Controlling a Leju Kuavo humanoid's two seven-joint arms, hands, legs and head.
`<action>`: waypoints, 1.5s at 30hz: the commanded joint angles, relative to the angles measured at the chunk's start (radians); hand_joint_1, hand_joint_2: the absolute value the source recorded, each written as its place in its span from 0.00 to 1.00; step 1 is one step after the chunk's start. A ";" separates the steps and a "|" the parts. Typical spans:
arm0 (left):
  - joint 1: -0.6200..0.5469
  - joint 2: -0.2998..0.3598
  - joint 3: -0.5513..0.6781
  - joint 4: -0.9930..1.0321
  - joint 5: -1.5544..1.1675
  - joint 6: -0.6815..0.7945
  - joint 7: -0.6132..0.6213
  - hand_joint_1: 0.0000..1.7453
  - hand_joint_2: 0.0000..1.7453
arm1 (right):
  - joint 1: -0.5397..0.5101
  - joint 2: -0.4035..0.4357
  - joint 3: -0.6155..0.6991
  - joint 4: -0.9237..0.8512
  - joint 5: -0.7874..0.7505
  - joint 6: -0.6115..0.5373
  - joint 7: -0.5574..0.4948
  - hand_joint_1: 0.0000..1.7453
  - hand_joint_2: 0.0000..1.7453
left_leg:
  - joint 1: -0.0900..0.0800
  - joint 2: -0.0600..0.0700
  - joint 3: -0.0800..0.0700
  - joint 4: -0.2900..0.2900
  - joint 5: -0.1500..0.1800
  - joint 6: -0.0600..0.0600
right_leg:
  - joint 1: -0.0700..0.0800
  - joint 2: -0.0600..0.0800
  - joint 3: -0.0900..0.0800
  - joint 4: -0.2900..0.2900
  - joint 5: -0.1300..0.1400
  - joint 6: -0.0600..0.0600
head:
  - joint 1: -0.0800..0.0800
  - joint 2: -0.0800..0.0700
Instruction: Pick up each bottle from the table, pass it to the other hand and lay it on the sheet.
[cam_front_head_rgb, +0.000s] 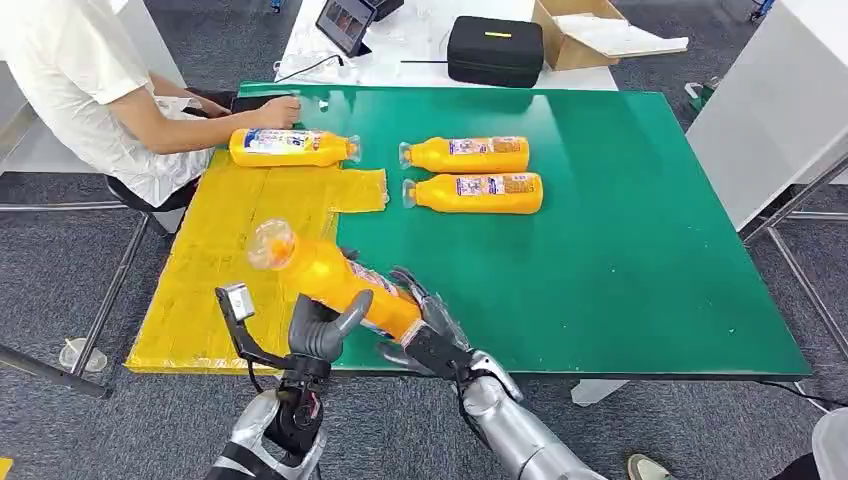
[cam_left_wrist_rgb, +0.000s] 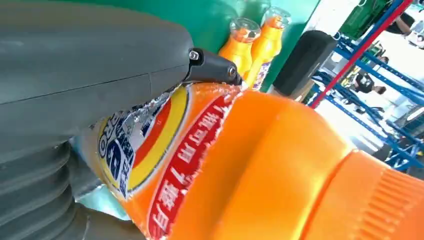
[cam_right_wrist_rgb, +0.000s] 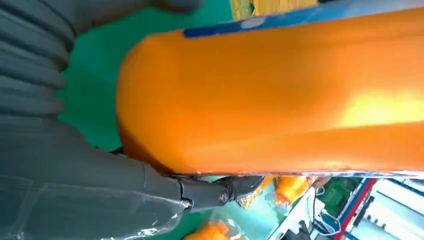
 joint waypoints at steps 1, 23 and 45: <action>-0.015 0.025 0.081 -0.041 -0.051 0.070 -0.012 1.00 1.00 | 0.035 -0.005 -0.001 -0.031 0.000 -0.143 -0.037 0.00 0.00 | 0.000 0.002 0.005 0.000 -0.002 0.000 | 0.001 0.000 0.005 0.000 -0.002 -0.002 | 0.000 0.000; -0.511 0.253 -0.044 0.699 -1.537 0.479 0.449 1.00 1.00 | 0.375 0.079 -0.358 -0.963 0.217 -0.540 -0.073 0.00 0.00 | 0.000 -0.001 0.001 0.000 0.002 -0.001 | 0.001 -0.003 0.000 0.000 0.001 -0.005 | 0.001 0.000; -0.503 0.235 -0.008 0.745 -1.427 0.220 0.456 0.00 1.00 | 0.348 0.023 -0.248 -0.771 0.083 -0.540 -0.073 0.00 0.00 | 0.001 0.003 0.004 -0.001 0.000 -0.001 | 0.001 0.000 0.003 -0.001 0.001 -0.005 | 0.000 0.000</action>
